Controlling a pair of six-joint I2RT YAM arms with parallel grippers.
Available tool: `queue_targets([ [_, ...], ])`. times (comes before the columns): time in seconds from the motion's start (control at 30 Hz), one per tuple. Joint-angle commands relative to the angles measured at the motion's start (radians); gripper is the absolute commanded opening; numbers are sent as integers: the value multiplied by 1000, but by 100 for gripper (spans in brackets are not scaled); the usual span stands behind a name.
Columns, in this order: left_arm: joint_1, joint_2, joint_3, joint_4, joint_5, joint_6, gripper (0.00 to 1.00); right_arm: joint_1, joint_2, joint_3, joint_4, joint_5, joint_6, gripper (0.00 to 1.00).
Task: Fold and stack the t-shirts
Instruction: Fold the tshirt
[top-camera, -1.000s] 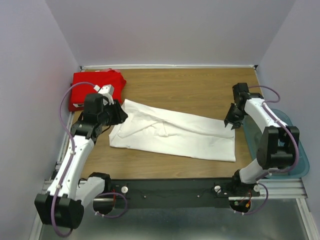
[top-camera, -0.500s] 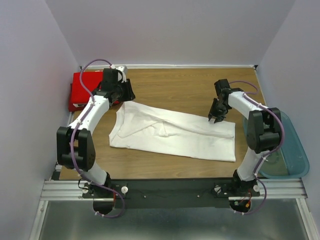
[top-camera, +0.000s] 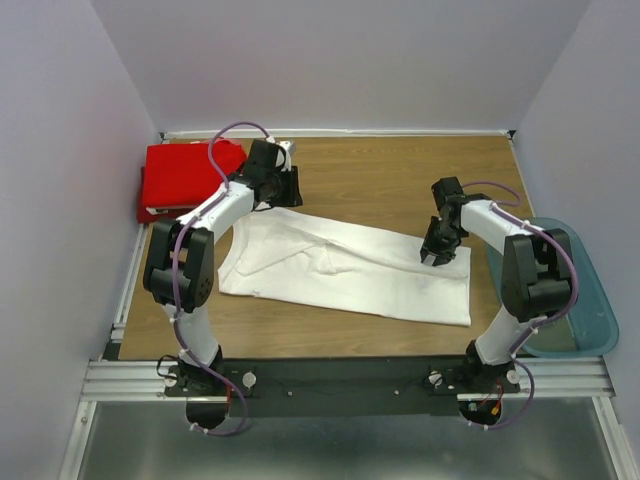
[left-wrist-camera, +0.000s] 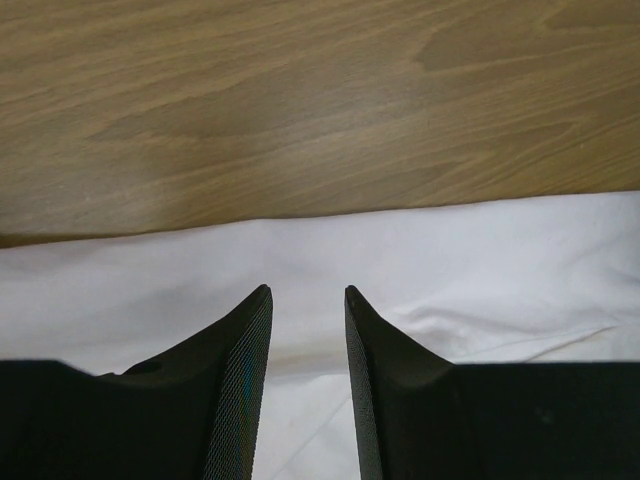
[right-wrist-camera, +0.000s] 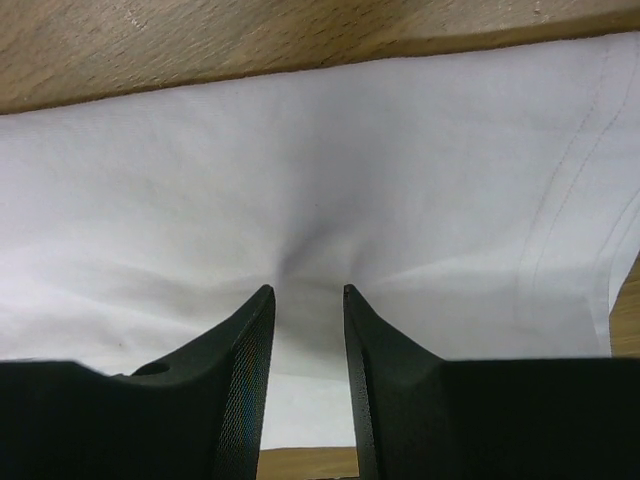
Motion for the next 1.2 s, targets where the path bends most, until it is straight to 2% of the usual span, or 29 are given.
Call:
queue_targets([
  [0.0, -21, 34, 41, 16, -14, 18, 43, 4, -34, -13, -33, -42, -6, 41],
  [0.17, -34, 60, 61, -16, -34, 18, 43, 3, -63, -25, -61, -56, -23, 41],
  [0.3, -47, 66, 70, -102, -92, 14, 43, 4, -93, -44, -80, -67, -29, 41],
  [0.53, -47, 23, -51, -104, -129, -22, 43, 4, -127, -103, -88, -121, -43, 41],
  [0.73, -48, 25, -68, -97, -140, -36, 43, 3, -146, -143, -85, -136, -37, 41],
  [0.93, -56, -13, -76, -142, -112, -36, 43, 3, -164, -149, -88, -130, -32, 41],
  [1.17, -82, -86, -195, -182, 24, -28, 43, 3, -167, -152, -85, -116, -29, 41],
])
